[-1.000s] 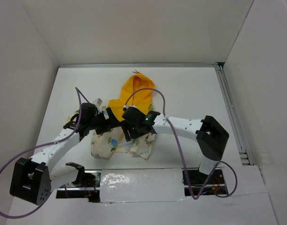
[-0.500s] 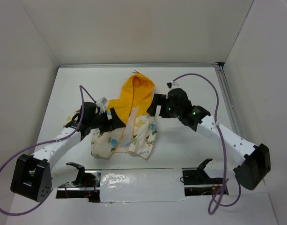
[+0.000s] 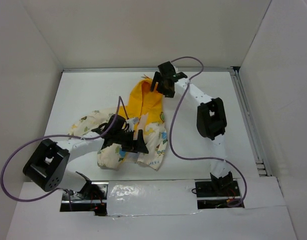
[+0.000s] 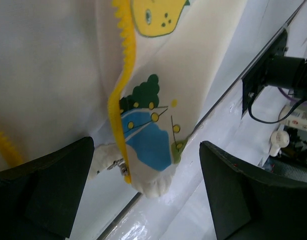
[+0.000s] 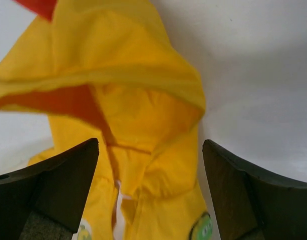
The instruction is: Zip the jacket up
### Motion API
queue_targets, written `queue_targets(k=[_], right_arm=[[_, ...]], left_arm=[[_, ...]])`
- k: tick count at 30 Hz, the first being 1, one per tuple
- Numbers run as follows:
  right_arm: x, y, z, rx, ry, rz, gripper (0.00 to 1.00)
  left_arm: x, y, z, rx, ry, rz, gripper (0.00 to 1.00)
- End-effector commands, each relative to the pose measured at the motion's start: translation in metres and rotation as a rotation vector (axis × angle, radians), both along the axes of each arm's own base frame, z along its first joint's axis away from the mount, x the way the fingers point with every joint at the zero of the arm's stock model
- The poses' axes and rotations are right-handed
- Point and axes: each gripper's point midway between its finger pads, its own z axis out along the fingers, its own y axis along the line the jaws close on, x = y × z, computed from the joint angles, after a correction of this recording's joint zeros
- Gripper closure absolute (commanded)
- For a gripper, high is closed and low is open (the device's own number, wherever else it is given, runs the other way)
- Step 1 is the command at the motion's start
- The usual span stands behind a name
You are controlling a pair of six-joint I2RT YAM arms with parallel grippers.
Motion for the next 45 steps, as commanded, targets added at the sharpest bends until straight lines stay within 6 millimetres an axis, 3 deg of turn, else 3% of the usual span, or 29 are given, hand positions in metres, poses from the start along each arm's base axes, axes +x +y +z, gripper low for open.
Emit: queue_targets(k=[1, 5, 6, 7, 8, 9, 10, 11, 13, 19, 21, 25, 28, 30, 31, 32, 33, 34, 36, 37, 40, 43, 44, 45], right_arm=[[0.001, -0.013, -0.020, -0.022, 0.128, -0.073, 0.10], [0.012, -0.005, -0.048, 0.018, 0.164, -0.064, 0.17], [0.014, -0.007, -0.049, 0.019, 0.166, -0.071, 0.19], [0.015, -0.009, -0.052, 0.022, 0.166, -0.076, 0.24], [0.017, -0.012, -0.050, 0.025, 0.160, -0.089, 0.47], [0.024, -0.025, -0.046, 0.024, 0.145, -0.128, 0.65], [0.024, -0.034, -0.045, 0.027, 0.149, -0.158, 0.82], [0.029, -0.041, -0.024, 0.051, 0.109, -0.186, 1.00], [0.034, -0.069, 0.004, 0.063, 0.051, -0.229, 1.00], [0.043, -0.151, 0.068, -0.021, -0.045, -0.319, 1.00], [0.045, -0.164, 0.079, -0.013, -0.060, -0.313, 1.00], [0.054, -0.190, 0.080, -0.081, -0.054, -0.328, 1.00], [0.063, -0.193, 0.071, -0.120, -0.044, -0.313, 1.00], [0.068, -0.189, 0.065, -0.110, -0.044, -0.293, 1.00], [0.074, -0.185, 0.060, -0.095, -0.045, -0.278, 0.99], [0.074, -0.184, 0.055, -0.093, -0.037, -0.269, 0.96], [0.076, -0.180, 0.056, -0.089, -0.045, -0.257, 0.90], [0.076, -0.177, 0.056, -0.088, -0.043, -0.246, 0.69], [0.071, -0.173, 0.054, -0.111, -0.036, -0.220, 0.56], [0.065, -0.167, 0.067, -0.118, -0.057, -0.207, 0.40], [0.037, -0.151, 0.088, -0.167, -0.085, -0.143, 0.26], [-0.003, -0.140, 0.091, -0.167, -0.110, -0.097, 0.20], [-0.029, -0.131, 0.060, -0.178, -0.045, -0.056, 0.13], [-0.041, -0.123, 0.087, -0.134, -0.120, -0.044, 0.11]], left_arm=[[0.009, -0.021, 0.008, -0.029, -0.067, -0.072, 0.01], [0.013, -0.036, 0.014, -0.090, -0.078, -0.124, 0.12], [0.014, -0.038, 0.012, -0.092, -0.072, -0.132, 0.34], [0.016, -0.041, 0.015, -0.097, -0.076, -0.135, 0.46], [0.016, -0.041, 0.015, -0.096, -0.071, -0.141, 0.62], [0.016, -0.043, 0.015, -0.101, -0.068, -0.147, 0.98], [0.016, -0.043, 0.016, -0.102, -0.067, -0.148, 1.00], [0.018, -0.045, 0.020, -0.106, -0.078, -0.157, 1.00], [0.014, -0.050, 0.029, -0.118, -0.089, -0.186, 1.00], [0.005, -0.062, 0.056, -0.143, -0.159, -0.250, 1.00], [0.001, -0.062, 0.060, -0.161, -0.158, -0.263, 1.00], [-0.009, -0.048, 0.027, -0.083, -0.069, -0.218, 1.00], [-0.012, -0.033, -0.009, -0.006, 0.038, -0.160, 1.00], [-0.010, -0.027, -0.021, 0.020, 0.086, -0.134, 0.84], [-0.002, -0.023, -0.029, 0.055, 0.111, -0.105, 0.38], [0.004, -0.021, -0.031, 0.073, 0.120, -0.082, 0.16], [0.010, -0.020, -0.029, 0.084, 0.124, -0.064, 0.01], [0.023, -0.024, -0.018, 0.065, 0.089, -0.060, 0.01], [0.034, -0.028, -0.001, 0.042, 0.046, -0.059, 0.01], [0.042, -0.033, 0.013, 0.025, 0.000, -0.064, 0.01], [0.054, -0.033, 0.056, -0.005, -0.121, -0.043, 0.01], [0.051, -0.028, 0.072, -0.016, -0.169, -0.028, 0.01], [0.049, -0.025, 0.084, -0.030, -0.203, -0.020, 0.01], [0.048, -0.019, 0.082, -0.010, -0.207, 0.000, 0.01]])
